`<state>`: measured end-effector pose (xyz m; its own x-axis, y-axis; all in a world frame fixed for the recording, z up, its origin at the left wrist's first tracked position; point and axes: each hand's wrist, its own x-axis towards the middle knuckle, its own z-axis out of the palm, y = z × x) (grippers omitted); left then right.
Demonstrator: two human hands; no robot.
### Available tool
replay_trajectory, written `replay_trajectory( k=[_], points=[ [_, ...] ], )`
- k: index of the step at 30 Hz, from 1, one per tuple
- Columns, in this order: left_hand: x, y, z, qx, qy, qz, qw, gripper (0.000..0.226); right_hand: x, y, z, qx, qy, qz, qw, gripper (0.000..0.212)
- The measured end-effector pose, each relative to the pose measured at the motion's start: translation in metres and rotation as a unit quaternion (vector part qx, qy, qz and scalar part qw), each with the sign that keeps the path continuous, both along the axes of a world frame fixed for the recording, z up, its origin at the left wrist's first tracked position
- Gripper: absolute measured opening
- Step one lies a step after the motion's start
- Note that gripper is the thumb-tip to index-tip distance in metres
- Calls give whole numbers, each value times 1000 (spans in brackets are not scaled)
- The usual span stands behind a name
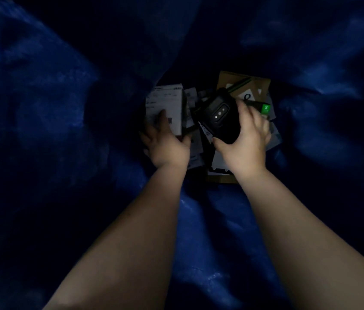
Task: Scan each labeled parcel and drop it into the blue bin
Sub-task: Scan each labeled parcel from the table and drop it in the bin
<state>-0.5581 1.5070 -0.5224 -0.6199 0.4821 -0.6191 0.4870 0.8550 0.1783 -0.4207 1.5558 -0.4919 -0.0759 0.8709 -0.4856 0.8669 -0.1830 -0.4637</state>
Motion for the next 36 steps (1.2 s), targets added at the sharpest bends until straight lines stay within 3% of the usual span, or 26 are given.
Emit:
replay_trajectory(
  k=[8,14,20,27,32,36],
  points=[
    [21,8,36,6,40,-132,990,72,-5,-4,24,11,-29,-13,999,91],
    [29,32,102,65,60,-204,975,65,9,11,91,36,-52,-30,998,94],
    [28,50,212,111,75,-279,951,61,32,26,204,44,-44,-47,997,94],
    [16,63,367,216,107,-383,891,61,46,24,360,93,-43,-10,995,94],
    [-4,74,460,274,118,-389,872,58,52,31,448,125,-43,41,990,95],
    [-20,79,522,296,99,-371,875,57,47,37,510,160,-46,70,984,93]
  ],
)
